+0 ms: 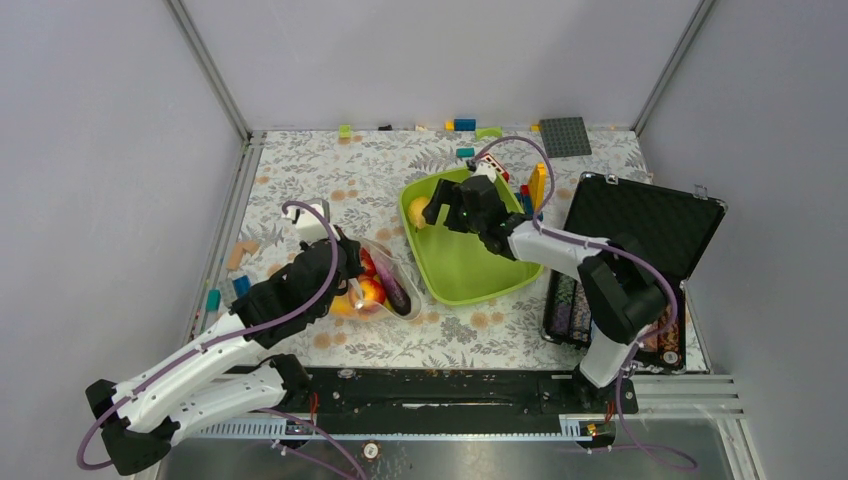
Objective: Place the food in the zip-top bag and seal the zipper
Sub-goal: Pick up the fake fruit from the bin.
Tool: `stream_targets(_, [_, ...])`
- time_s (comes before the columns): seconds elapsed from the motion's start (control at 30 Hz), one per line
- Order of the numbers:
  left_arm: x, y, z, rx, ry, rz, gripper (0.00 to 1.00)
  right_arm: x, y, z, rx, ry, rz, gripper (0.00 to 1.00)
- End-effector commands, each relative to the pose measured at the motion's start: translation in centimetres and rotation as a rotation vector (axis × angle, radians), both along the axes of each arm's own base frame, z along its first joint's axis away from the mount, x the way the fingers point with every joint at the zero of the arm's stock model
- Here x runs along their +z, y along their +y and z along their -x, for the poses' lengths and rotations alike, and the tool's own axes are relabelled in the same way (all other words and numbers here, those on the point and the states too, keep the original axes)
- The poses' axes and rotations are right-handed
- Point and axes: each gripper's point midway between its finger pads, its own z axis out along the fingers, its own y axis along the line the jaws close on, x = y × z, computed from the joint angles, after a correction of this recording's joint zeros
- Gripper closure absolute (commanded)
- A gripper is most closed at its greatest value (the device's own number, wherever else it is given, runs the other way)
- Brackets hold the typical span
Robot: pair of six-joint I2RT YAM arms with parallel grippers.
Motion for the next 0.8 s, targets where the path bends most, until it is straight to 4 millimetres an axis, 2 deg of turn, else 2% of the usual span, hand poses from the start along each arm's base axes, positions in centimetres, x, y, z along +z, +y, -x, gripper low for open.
stream_targets(0.0, [1.6, 0.2, -0.6, 0.040, -0.048, 0.045, 1.00, 1.5, 2.5, -2.4, -0.005, 0.016, -0.086, 0.00])
stream_targets(0.13, [1.5, 0.1, -0.6, 0.033, -0.049, 0.051, 1.00, 0.2, 2.4, -4.2, -0.056, 0.037, -0.014, 0.00])
stream_targets(0.37, [1.4, 0.0, -0.6, 0.030, -0.048, 0.052, 1.00, -3.4, 2.7, -5.4, -0.074, 0.096, 0.046, 0.00])
stream_targets(0.57, [1.2, -0.3, -0.7, 0.025, -0.038, 0.043, 1.00, -4.5, 3.9, -6.0, -0.059, 0.134, 0.042, 0.00])
stream_targets(0.77, [1.0, -0.5, -0.8, 0.023, -0.035, 0.037, 1.00, -5.9, 4.0, -6.0, -0.073, 0.170, 0.043, 0.00])
